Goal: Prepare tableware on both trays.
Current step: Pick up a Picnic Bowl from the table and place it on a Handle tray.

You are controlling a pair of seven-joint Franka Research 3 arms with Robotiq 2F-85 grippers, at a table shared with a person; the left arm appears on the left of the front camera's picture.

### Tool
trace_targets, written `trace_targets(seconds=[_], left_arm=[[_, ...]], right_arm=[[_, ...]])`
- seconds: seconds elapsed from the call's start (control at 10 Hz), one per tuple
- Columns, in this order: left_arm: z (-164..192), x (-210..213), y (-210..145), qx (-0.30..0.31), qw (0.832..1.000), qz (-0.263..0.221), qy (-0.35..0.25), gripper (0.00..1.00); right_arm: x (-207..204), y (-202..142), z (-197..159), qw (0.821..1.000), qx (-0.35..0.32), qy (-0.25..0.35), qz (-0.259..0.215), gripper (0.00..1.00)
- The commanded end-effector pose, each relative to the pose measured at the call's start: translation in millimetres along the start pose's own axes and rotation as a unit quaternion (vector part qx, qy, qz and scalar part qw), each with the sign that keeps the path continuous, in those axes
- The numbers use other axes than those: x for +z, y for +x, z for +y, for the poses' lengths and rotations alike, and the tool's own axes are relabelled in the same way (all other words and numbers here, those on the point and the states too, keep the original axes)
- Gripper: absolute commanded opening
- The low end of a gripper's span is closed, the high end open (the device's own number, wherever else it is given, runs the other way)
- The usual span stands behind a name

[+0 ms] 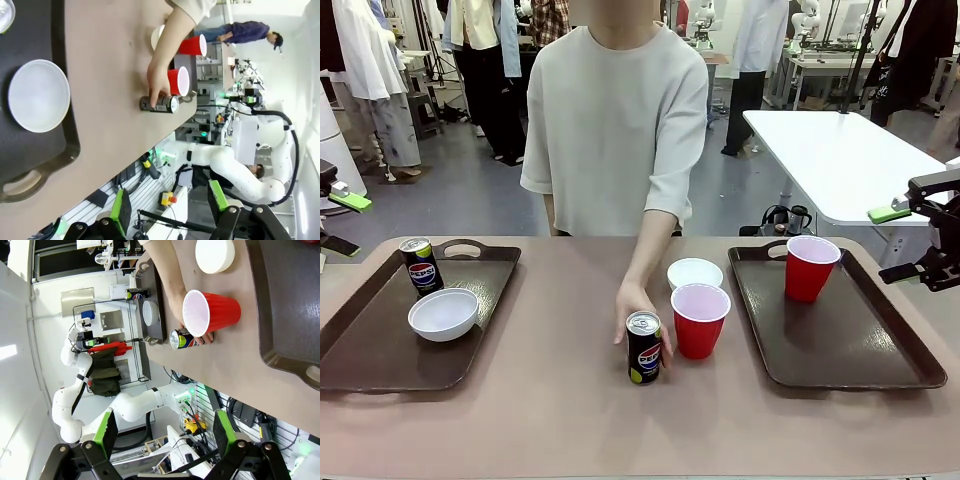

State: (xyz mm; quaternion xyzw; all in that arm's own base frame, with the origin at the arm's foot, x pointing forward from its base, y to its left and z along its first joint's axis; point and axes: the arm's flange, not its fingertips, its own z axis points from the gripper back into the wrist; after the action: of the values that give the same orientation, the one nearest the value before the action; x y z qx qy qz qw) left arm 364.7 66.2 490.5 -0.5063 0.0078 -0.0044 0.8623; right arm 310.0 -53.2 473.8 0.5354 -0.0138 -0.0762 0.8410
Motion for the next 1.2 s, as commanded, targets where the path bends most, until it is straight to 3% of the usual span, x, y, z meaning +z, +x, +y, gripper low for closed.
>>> trace_targets(seconds=[0.0, 0.6, 1.1], left_arm=[[-2.4, -3.9, -3.5, -0.004, 1.0, 0.013, -0.002, 0.82], [-2.4, -3.9, -3.5, -0.004, 1.0, 0.013, -0.002, 0.82], [-2.4, -3.9, -3.5, -0.004, 1.0, 0.013, -0.002, 0.82]], right_arm=[[0.0, 0.0, 0.7, 1.0, 0.005, 0.005, 0.001, 1.0], [0.0, 0.0, 0.0, 1.0, 0.0, 0.0, 0.0, 1.0], [-71.5, 28.3, 77.7, 0.976, -0.034, -0.21, -0.051, 1.0]])
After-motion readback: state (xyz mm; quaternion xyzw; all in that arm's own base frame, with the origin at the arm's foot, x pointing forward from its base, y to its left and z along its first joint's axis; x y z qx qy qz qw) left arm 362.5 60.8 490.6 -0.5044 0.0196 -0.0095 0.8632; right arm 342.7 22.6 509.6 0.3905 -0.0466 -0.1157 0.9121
